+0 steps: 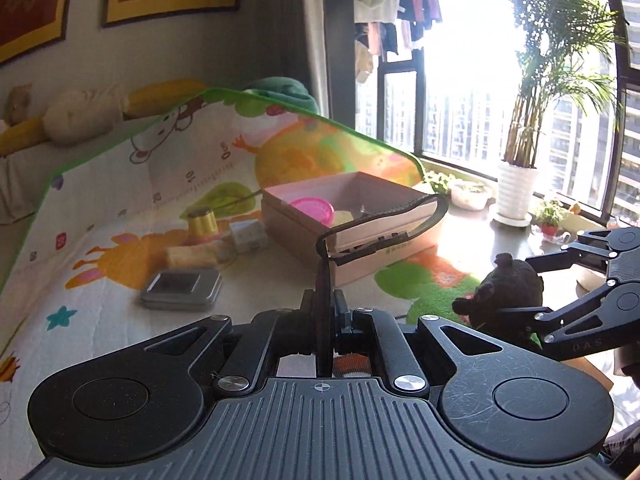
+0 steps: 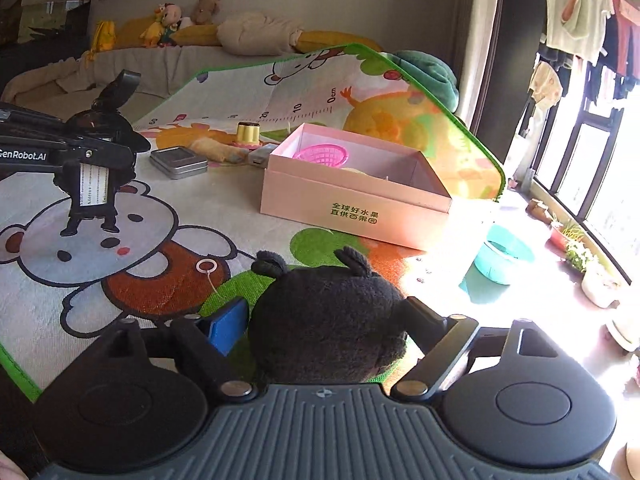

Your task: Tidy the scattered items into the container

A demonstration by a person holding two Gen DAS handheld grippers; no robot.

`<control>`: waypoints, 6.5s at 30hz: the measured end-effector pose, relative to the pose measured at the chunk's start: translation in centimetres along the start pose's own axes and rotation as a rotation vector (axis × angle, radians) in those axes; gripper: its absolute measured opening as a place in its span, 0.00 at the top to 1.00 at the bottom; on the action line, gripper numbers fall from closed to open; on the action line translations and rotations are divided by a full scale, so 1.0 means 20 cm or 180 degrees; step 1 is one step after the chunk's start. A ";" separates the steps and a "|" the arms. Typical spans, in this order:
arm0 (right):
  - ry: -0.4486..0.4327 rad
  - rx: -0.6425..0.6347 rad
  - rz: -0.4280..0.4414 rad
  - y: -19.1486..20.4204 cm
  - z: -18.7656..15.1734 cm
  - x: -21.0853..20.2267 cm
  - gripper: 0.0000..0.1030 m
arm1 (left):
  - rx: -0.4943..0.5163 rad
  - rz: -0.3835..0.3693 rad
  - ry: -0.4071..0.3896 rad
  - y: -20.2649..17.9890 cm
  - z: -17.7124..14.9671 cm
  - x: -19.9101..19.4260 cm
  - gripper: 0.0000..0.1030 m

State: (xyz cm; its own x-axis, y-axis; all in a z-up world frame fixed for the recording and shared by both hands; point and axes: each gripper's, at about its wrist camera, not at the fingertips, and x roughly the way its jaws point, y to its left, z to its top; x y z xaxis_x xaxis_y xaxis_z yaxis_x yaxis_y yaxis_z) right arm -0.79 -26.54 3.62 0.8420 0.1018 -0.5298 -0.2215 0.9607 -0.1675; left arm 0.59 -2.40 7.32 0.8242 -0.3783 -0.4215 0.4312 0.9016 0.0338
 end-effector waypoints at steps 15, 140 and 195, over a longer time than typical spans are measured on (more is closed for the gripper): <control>-0.0363 0.0766 0.0509 -0.38 0.33 -0.10 0.31 | 0.0665 -0.0249 -0.0252 -0.20 0.32 0.27 0.91; 0.0400 0.1276 0.0812 -0.11 0.13 0.50 0.00 | -0.0310 0.0556 0.0897 0.69 0.04 0.93 0.00; 0.0416 -0.0012 0.0963 0.19 0.26 0.54 0.46 | -0.0427 0.0477 0.0852 0.17 -0.23 0.29 0.00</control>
State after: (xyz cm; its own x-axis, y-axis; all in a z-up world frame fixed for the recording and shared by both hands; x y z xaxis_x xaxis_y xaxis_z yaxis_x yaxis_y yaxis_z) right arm 10.03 -20.39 1.51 0.6675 0.3482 -0.6581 -0.4541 0.8909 0.0108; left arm 5.07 -0.57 0.88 0.7414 -0.1870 -0.6445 0.2457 0.9694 0.0014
